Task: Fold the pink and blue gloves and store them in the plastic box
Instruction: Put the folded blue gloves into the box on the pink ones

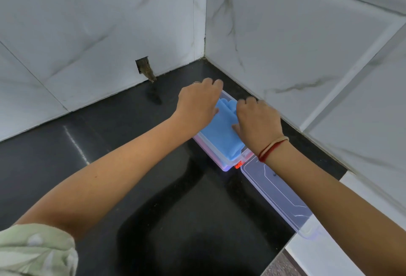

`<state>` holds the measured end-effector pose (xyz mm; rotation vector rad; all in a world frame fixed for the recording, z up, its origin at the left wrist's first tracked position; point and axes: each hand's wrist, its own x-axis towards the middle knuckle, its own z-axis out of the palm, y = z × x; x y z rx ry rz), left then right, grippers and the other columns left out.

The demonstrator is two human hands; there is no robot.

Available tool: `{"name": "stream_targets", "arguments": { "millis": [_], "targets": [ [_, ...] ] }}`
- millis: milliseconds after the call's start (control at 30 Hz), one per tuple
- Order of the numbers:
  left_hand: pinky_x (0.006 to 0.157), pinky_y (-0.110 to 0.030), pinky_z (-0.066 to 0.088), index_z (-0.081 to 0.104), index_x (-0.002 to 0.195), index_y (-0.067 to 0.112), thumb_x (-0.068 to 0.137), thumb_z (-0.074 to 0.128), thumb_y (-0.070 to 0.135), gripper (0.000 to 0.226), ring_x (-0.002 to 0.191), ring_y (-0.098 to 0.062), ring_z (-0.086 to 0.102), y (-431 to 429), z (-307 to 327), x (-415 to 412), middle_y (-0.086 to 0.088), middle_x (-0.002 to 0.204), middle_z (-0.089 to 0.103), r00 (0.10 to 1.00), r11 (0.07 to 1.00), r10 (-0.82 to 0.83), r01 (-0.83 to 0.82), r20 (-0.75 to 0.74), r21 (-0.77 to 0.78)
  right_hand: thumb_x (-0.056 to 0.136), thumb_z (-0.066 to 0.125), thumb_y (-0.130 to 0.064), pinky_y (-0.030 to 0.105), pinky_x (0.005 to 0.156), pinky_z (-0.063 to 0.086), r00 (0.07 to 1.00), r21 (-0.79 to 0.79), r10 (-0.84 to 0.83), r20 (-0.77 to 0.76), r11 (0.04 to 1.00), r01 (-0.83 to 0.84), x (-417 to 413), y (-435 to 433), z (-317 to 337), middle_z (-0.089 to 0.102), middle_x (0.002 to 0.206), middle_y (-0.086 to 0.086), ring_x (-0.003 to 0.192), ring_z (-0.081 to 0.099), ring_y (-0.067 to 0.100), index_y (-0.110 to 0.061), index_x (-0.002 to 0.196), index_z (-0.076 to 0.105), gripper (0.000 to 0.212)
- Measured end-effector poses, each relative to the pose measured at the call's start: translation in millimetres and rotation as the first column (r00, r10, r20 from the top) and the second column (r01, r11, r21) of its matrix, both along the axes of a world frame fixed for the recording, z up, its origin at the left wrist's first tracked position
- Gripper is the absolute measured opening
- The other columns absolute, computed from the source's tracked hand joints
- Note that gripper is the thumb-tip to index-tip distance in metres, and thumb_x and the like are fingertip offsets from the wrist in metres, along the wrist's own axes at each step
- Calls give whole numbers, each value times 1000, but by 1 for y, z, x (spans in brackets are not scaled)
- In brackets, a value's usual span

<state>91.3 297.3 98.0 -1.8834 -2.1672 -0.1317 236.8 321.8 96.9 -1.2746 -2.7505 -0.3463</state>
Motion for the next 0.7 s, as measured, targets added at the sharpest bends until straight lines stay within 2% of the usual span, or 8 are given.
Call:
{"name": "stream_targets", "arguments": {
  "millis": [33, 100, 200, 333, 433, 533, 633, 700],
  "targets": [
    [67, -31, 50, 51, 110, 18, 84, 66, 41, 37, 82, -20, 60, -1, 2, 3, -2, 101, 59, 996, 999, -36, 36, 80, 13, 91, 57, -31, 31, 74, 53, 997, 24, 45, -58, 999, -43, 0, -1, 0, 60, 108, 11, 92, 62, 24, -9, 120, 50, 37],
    [76, -35, 50, 56, 109, 20, 85, 65, 39, 32, 93, -24, 62, 0, 2, 7, -3, 107, 61, 985, 996, -12, 26, 170, -80, 93, 51, -24, 35, 81, 53, 986, -115, 130, -102, 983, -142, -4, 0, -6, 57, 120, 11, 100, 61, 27, -11, 128, 46, 38],
    [77, -36, 48, 55, 121, 20, 87, 61, 34, 37, 102, -25, 60, 6, -12, 10, -5, 115, 59, 995, 966, 41, -18, 86, -259, 95, 46, -25, 40, 99, 45, 984, -407, 177, 22, 901, -153, -10, 2, -24, 38, 146, 11, 126, 47, 30, -16, 138, 37, 45],
    [88, -43, 50, 57, 116, 16, 82, 68, 34, 41, 102, -26, 58, 17, -24, 3, -5, 112, 60, 973, 920, 114, -27, 202, -391, 98, 39, -20, 42, 113, 26, 975, -550, 154, 158, 834, -43, -16, 8, -32, 7, 159, 10, 144, 15, 33, -16, 148, 16, 56],
    [88, -34, 48, 60, 115, 14, 80, 71, 35, 42, 100, -24, 59, 23, -24, -4, -6, 111, 64, 957, 903, 93, 35, 274, -429, 99, 36, -17, 39, 113, 26, 954, -599, 182, 240, 800, -2, -25, 14, -21, 10, 159, 12, 141, 26, 33, -11, 149, 14, 55],
    [86, -30, 44, 59, 119, 17, 80, 70, 37, 46, 101, -22, 59, 25, -23, -7, -6, 115, 63, 952, 891, 77, 67, 295, -449, 99, 36, -18, 33, 108, 33, 953, -612, 178, 247, 791, 11, -28, 14, -11, 35, 149, 12, 129, 45, 28, -7, 146, 25, 49],
    [90, -31, 43, 55, 125, 21, 78, 72, 35, 53, 107, -22, 57, 11, -15, -1, -5, 121, 60, 910, 942, 103, 40, 402, -334, 94, 48, -19, 32, 102, 38, 992, -615, 127, -15, 781, -109, -11, 8, -10, 49, 138, 12, 120, 52, 28, -9, 134, 45, 41],
    [88, -20, 37, 57, 122, 16, 79, 72, 27, 47, 105, -20, 56, -19, -7, 18, -5, 118, 60, 810, 998, -60, 51, 584, 32, 89, 57, -19, 33, 102, 38, 935, -476, 77, -345, 844, -245, 17, -5, -7, 53, 135, 11, 121, 52, 27, -10, 129, 51, 41]
  ]
}}
